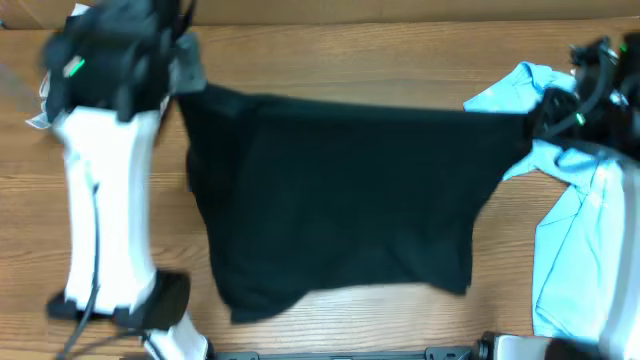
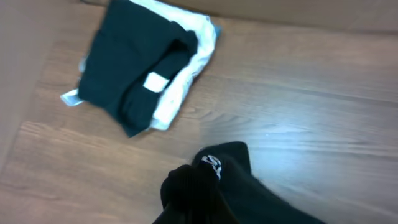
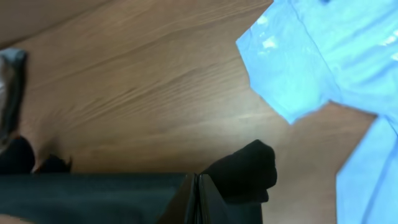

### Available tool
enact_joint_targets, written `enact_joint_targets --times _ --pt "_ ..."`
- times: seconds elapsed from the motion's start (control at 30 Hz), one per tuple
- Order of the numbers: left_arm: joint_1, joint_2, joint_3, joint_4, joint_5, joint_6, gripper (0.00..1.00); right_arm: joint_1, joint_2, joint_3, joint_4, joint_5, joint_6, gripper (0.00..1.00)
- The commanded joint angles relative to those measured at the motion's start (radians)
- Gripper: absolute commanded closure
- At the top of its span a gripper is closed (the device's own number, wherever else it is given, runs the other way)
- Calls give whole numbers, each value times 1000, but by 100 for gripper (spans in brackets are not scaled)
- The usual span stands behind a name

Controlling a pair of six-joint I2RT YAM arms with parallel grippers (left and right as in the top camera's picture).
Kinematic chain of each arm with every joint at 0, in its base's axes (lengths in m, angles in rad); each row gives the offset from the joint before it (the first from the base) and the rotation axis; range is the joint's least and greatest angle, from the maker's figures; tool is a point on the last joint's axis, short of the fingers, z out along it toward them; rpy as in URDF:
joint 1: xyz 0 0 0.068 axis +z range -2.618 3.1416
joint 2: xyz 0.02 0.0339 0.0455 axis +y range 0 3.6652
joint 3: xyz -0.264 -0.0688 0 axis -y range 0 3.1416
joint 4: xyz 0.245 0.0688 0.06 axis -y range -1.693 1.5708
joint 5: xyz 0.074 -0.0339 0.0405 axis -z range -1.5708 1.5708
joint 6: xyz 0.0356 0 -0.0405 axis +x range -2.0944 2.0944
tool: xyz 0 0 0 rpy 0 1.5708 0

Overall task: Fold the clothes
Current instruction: 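Lift the polo with both grippers and stretch it across the table, then lay the polo flat on the table and release both grippers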

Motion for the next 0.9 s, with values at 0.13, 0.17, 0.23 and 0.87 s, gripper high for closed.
enact_joint_targets --times 0.13,0.17,0.23,0.87 --pt "35 268 2 240 -55 56 96 -7 275 -5 216 5 -18 96" --pt "35 300 2 285 -55 56 96 -7 306 -5 250 3 -18 96" --pt "35 355 2 365 -54 56 96 -7 358 -5 310 2 -12 96" --pt "35 427 -10 45 63 -43 96 -8 415 -81 225 3 -11 96"
